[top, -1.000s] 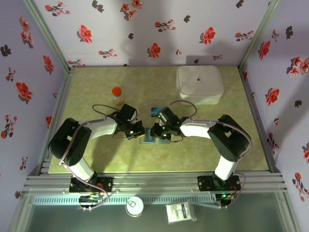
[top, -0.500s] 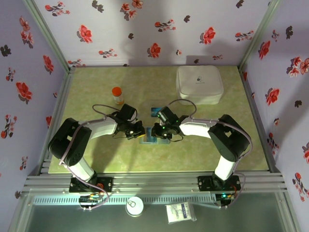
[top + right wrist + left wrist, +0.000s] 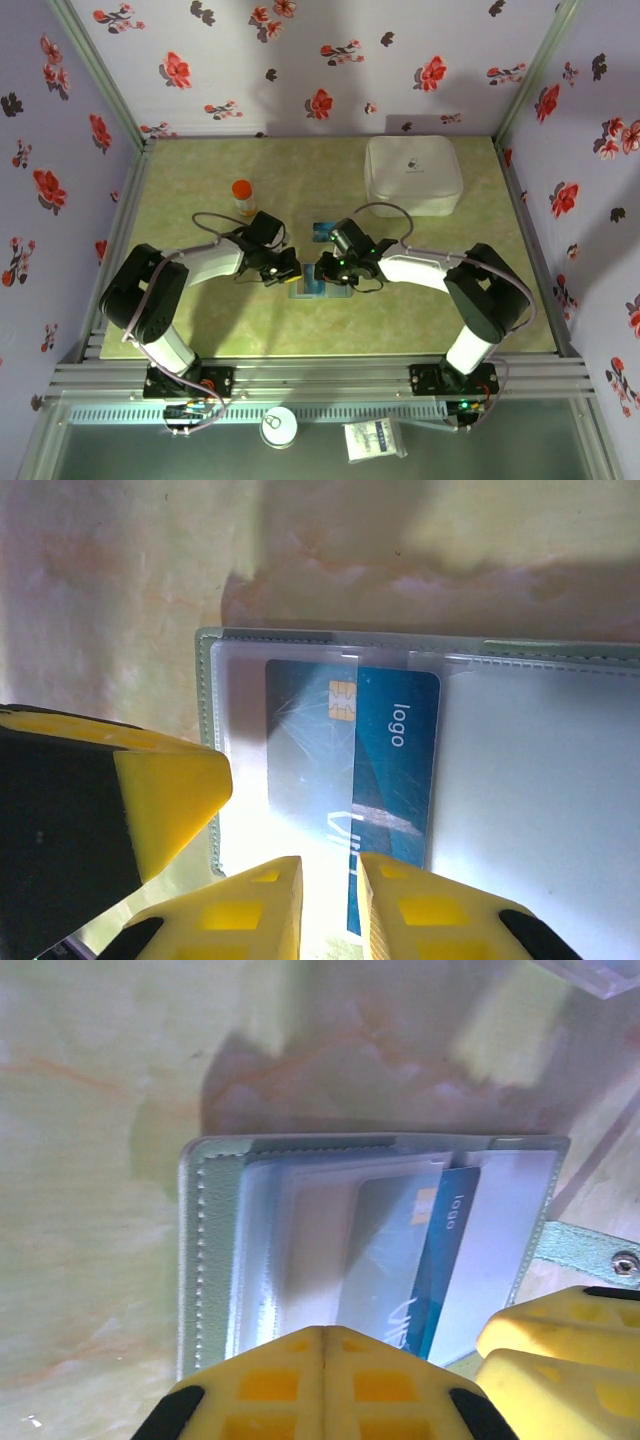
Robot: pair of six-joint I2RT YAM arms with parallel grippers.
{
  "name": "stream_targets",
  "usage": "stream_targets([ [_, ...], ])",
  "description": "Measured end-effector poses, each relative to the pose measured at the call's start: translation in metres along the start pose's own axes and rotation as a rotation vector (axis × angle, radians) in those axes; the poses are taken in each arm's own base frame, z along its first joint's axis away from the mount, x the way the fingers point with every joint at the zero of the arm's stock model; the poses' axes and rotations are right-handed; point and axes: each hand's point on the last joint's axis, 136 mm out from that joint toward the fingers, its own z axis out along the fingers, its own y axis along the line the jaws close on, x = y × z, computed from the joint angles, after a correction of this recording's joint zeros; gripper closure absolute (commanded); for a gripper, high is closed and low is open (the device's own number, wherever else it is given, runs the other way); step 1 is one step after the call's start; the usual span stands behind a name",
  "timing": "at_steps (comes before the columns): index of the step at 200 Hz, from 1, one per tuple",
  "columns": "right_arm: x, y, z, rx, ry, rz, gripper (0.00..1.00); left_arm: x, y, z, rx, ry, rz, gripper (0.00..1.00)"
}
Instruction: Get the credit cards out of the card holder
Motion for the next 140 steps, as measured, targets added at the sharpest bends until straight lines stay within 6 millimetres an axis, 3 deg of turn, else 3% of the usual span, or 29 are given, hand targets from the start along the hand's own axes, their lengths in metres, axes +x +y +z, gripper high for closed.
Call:
stream_targets([
  [76,0.003,-0.018,0.002,0.023,0.004,0.039,0.76,0.005,-0.007,0.001,0.003,0.011,0.018,1.00],
  [140,0.002,-0.018,0.004,-0.011,-0.005,0.058,0.76,0.006,-0.002,0.006,-0.010,0.021,0.012,1.00],
])
